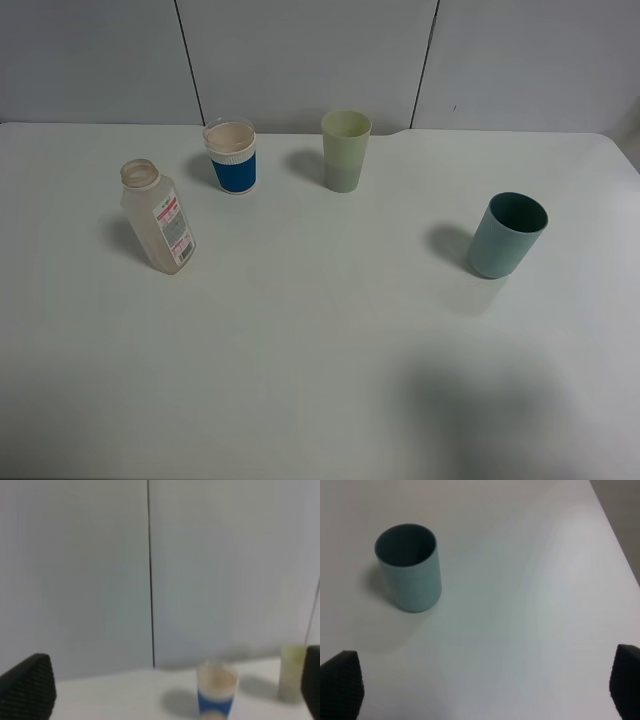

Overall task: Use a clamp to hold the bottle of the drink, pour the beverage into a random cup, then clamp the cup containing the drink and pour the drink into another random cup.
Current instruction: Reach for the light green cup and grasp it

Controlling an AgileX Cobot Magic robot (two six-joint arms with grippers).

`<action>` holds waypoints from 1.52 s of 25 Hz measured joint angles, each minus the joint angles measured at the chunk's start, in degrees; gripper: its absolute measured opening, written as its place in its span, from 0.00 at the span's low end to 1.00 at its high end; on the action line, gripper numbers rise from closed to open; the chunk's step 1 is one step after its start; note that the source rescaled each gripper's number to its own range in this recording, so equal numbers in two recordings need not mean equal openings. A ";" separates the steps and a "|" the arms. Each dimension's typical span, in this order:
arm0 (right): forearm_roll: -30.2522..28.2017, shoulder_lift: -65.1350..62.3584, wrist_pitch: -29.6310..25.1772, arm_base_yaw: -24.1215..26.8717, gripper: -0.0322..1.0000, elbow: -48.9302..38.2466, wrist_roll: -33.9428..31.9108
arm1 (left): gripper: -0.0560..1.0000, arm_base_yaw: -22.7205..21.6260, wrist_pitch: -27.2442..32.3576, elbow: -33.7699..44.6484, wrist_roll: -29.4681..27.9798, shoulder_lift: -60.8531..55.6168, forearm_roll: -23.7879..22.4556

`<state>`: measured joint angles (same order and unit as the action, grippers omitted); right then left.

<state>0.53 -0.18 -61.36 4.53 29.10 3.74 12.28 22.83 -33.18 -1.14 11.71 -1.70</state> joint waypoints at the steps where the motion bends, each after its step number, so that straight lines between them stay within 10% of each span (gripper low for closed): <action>1: 0.00 0.00 0.00 0.00 0.97 0.00 0.00 | 1.00 0.00 3.00 -0.14 1.14 -2.35 0.38; 16: 0.00 0.00 0.00 0.00 0.97 0.00 0.00 | 1.00 -3.42 23.08 -0.65 3.73 -11.97 8.77; 24: 0.00 0.00 0.00 0.00 0.97 0.00 0.00 | 1.00 -12.28 28.66 -0.65 6.17 -11.97 8.89; 38: 0.00 0.00 0.00 0.00 0.97 0.00 0.00 | 1.00 -12.28 38.25 3.71 6.17 -11.97 5.15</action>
<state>0.53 -0.18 -61.36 4.53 29.10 3.74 0.00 61.08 -29.46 5.03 -0.26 3.45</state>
